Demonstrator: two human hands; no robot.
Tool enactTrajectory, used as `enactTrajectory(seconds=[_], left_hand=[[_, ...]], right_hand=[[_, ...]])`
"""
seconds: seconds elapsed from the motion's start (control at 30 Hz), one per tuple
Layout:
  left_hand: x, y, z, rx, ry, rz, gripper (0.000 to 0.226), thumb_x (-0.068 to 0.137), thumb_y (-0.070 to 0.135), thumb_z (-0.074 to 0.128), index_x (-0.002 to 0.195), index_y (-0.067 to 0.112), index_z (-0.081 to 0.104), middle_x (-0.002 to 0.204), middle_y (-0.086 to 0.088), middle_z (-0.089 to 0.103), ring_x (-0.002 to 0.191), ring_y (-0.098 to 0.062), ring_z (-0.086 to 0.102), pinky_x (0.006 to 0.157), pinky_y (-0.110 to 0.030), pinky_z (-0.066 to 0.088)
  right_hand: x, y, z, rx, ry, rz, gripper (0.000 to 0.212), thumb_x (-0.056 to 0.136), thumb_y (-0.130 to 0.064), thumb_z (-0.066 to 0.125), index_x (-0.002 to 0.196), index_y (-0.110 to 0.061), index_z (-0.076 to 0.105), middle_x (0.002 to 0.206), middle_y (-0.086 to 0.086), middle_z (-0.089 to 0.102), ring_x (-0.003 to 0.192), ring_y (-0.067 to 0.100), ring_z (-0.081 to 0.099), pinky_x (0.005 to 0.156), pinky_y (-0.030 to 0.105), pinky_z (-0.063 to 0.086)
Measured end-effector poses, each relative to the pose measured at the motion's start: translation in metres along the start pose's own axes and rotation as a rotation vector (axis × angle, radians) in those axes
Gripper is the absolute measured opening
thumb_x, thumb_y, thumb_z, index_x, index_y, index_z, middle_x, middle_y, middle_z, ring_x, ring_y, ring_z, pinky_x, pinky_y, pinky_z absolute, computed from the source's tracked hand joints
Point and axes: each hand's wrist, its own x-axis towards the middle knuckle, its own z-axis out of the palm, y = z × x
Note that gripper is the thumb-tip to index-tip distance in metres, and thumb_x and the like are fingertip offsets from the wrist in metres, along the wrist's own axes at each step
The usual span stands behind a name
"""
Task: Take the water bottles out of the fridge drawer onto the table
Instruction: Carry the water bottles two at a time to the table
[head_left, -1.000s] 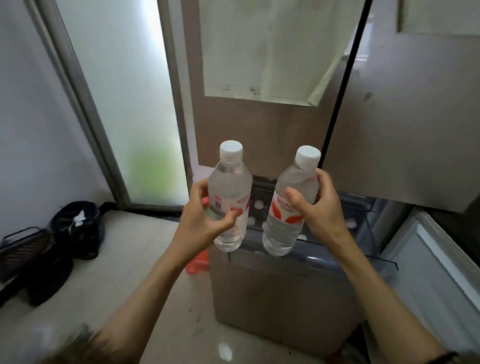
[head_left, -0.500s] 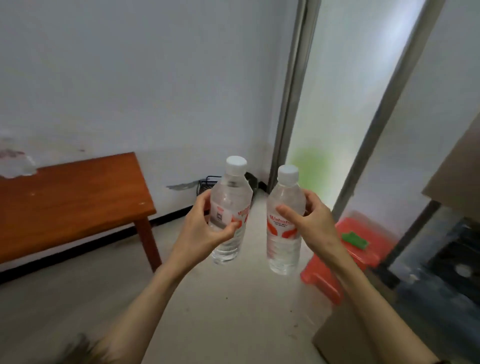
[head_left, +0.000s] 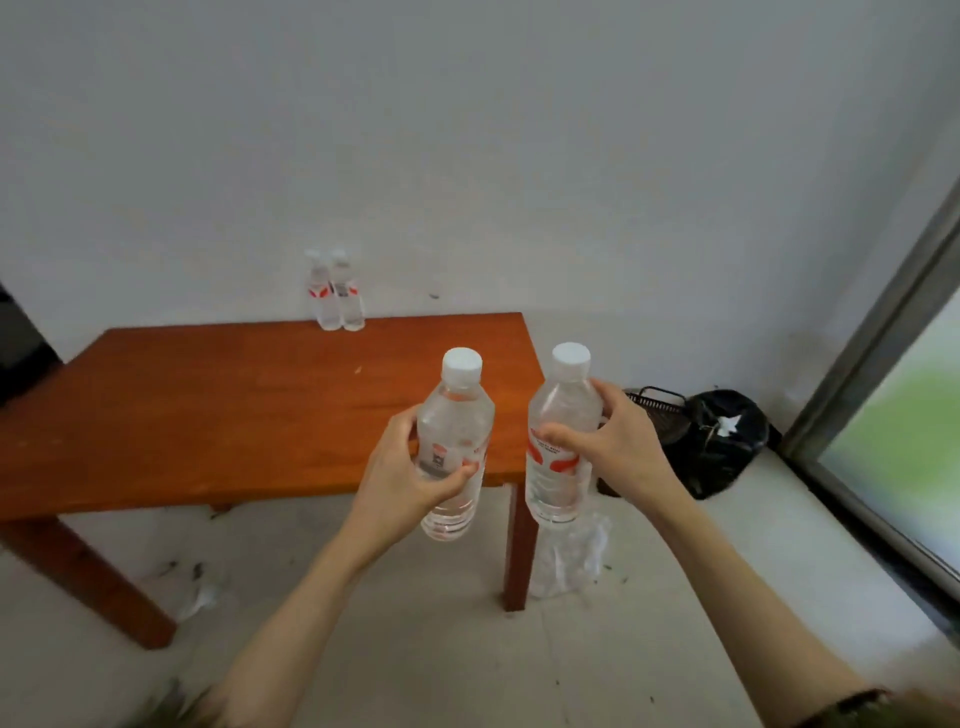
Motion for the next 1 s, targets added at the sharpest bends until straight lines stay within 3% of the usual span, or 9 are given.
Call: enactTrajectory(seconds=[0.07,0.2,0.37,0.53,0.7,0.87,1.0], left_hand=[[0.022,-0.021,-0.014,-0.014,0.04,-0.042,0.073,0.065,0.034,0.079,0.127,0.03,0.04,0.121,0.012,0.052,0.108,-0.004,0.053,0.085,-0.02,0.047],[0.078,-0.061,-0.031,-0.023,0.094,-0.125,0.071,0.067,0.032,0.079,0.127,0.031,0.041,0.116,0.016,0.053,0.104,-0.002,0.054,0.088,-0.025,0.048],[0.174,-0.112,-0.038,0.014,0.153,-0.209,0.073,0.067,0.035,0.078,0.129,0.029,0.04,0.117,0.018,0.05,0.106,-0.004,0.051,0.091,-0.028,0.047],[0.281,-0.156,-0.046,0.048,0.189,-0.337,0.075,0.067,0.029,0.079,0.13,0.022,0.039,0.129,0.003,0.052,0.113,-0.014,0.052,0.098,-0.04,0.046],[0.363,-0.202,-0.056,0.03,0.21,-0.407,0.076,0.068,0.021,0.079,0.131,0.017,0.037,0.129,0.0,0.051,0.11,-0.013,0.051,0.095,-0.035,0.043],[0.444,-0.253,-0.065,0.059,0.212,-0.433,0.074,0.068,0.022,0.078,0.13,0.016,0.038,0.127,-0.001,0.052,0.105,-0.007,0.047,0.09,-0.028,0.042],[0.51,-0.292,-0.072,0.053,0.196,-0.429,0.074,0.068,0.02,0.079,0.129,0.017,0.037,0.128,-0.001,0.052,0.115,-0.018,0.052,0.099,-0.039,0.045]], right_hand=[[0.034,0.0,0.025,-0.016,-0.028,-0.002,0.072,0.067,-0.032,0.08,0.128,-0.015,0.047,0.113,-0.004,0.059,0.105,0.013,0.056,0.091,0.031,0.048],[0.108,0.009,0.07,-0.014,-0.099,0.007,0.067,0.068,-0.032,0.079,0.126,-0.022,0.046,0.106,-0.009,0.055,0.1,0.012,0.055,0.077,0.02,0.046],[0.215,0.027,0.121,-0.069,-0.204,-0.008,0.073,0.068,-0.032,0.079,0.13,-0.023,0.041,0.11,-0.013,0.048,0.102,0.009,0.05,0.085,0.025,0.043],[0.324,0.041,0.164,-0.132,-0.343,0.026,0.08,0.064,-0.033,0.081,0.131,-0.022,0.04,0.114,-0.009,0.051,0.102,0.011,0.051,0.088,0.028,0.045],[0.417,0.06,0.206,-0.125,-0.352,0.07,0.083,0.065,-0.032,0.081,0.135,-0.02,0.037,0.13,-0.002,0.052,0.111,0.015,0.051,0.094,0.032,0.044],[0.5,0.084,0.256,-0.102,-0.343,0.13,0.079,0.067,-0.03,0.08,0.134,-0.02,0.039,0.129,-0.002,0.054,0.103,0.008,0.049,0.085,0.024,0.044],[0.556,0.101,0.295,-0.066,-0.324,0.184,0.077,0.066,-0.032,0.08,0.132,-0.022,0.042,0.126,-0.004,0.056,0.111,0.014,0.054,0.093,0.032,0.047]])
